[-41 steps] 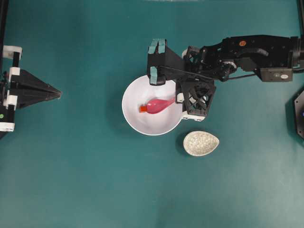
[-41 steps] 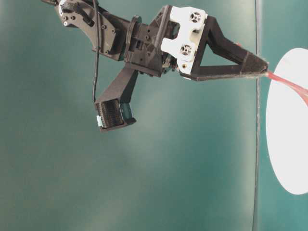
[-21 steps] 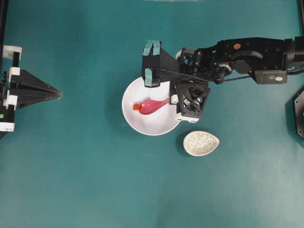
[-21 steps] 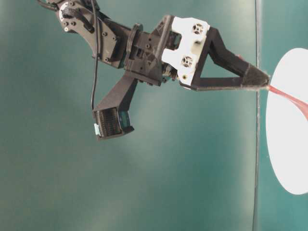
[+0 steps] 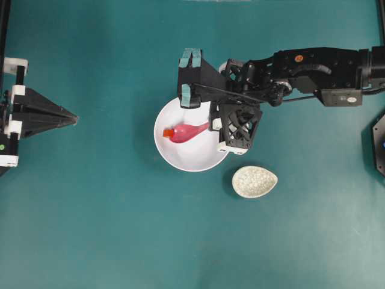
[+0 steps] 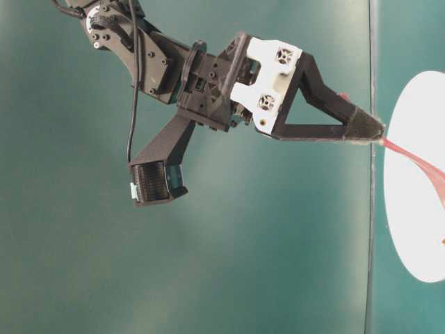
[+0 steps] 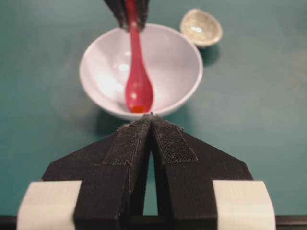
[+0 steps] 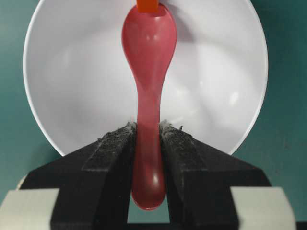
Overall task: Grip the spoon and scoop the red block from the bowl with right arm.
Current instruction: 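Push the spoon under the red cube to scoop it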
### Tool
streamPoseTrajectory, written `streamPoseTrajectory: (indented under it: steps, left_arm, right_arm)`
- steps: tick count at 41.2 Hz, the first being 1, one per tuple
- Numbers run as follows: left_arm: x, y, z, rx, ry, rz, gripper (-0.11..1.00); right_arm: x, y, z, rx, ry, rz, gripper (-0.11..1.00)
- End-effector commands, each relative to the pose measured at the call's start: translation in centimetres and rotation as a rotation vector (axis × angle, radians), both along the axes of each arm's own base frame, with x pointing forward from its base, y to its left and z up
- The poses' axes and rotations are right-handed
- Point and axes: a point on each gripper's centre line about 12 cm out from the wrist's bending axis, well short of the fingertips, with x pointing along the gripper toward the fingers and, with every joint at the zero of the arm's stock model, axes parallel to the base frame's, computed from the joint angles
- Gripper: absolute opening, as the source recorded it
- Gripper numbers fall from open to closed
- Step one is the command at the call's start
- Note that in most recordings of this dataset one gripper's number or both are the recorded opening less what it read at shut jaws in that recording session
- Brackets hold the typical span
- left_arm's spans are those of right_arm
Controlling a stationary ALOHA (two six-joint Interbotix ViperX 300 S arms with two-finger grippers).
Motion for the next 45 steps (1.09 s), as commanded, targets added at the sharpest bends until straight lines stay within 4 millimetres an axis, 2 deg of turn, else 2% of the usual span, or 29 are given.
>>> streamPoseTrajectory:
  steps: [1, 19, 45]
  left_arm:
    - [0.2, 0.0, 1.1, 0.005, -0.028, 0.001, 0.0]
    - [0.2, 0.0, 1.1, 0.003, -0.028, 0.001, 0.0]
    - [0.2, 0.0, 1.0, 0.002, -0.026, 0.001, 0.0]
  right_arm:
    - [0.5, 0.0, 1.8, -0.005, -0.058, -0.003, 0.24]
    - [0.5, 0.0, 2.5, -0.003, -0.088, -0.012, 0.24]
    - [-1.4, 0.2, 2.9, 0.002, -0.165, -0.044, 0.24]
